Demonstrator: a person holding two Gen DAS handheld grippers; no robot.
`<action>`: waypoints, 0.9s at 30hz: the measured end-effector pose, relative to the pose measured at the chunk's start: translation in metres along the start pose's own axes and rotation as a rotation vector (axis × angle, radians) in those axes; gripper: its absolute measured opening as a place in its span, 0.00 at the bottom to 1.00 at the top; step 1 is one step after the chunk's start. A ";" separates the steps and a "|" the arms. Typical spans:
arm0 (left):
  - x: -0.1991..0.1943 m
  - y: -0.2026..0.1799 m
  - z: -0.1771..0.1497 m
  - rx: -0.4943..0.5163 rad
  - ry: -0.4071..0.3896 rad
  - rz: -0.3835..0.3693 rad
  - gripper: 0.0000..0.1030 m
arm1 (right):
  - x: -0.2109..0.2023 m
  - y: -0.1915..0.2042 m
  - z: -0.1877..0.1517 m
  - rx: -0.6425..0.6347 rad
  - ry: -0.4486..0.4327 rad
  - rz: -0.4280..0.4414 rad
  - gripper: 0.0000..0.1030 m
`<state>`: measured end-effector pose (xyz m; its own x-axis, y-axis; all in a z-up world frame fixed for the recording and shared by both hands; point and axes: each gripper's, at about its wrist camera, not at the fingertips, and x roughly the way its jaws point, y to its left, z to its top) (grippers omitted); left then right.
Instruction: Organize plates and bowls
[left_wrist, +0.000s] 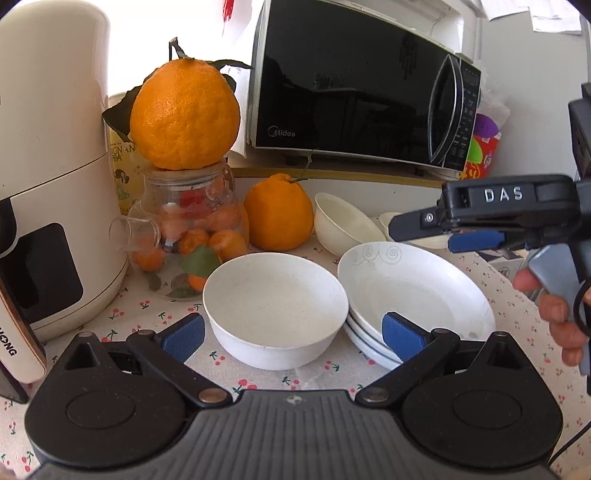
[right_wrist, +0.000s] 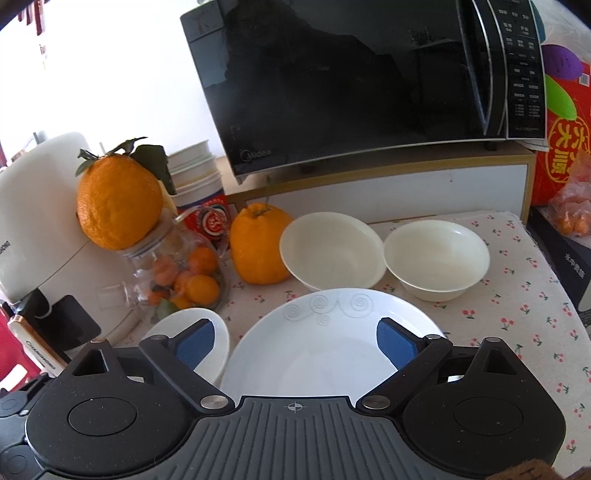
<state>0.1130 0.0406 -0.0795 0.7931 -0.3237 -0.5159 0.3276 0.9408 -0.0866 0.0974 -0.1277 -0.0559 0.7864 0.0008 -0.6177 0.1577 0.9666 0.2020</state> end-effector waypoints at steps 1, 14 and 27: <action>0.002 0.004 -0.002 0.000 0.004 -0.008 0.99 | 0.002 0.003 0.001 -0.008 -0.001 0.016 0.93; 0.012 0.041 -0.001 -0.309 0.038 -0.113 0.77 | 0.046 0.043 0.011 -0.029 0.040 0.155 0.50; 0.011 0.053 -0.005 -0.484 0.087 -0.054 0.37 | 0.084 0.051 0.003 -0.048 0.107 0.117 0.19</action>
<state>0.1368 0.0873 -0.0942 0.7288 -0.3831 -0.5675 0.0744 0.8682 -0.4906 0.1731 -0.0789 -0.0950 0.7295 0.1387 -0.6698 0.0379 0.9695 0.2420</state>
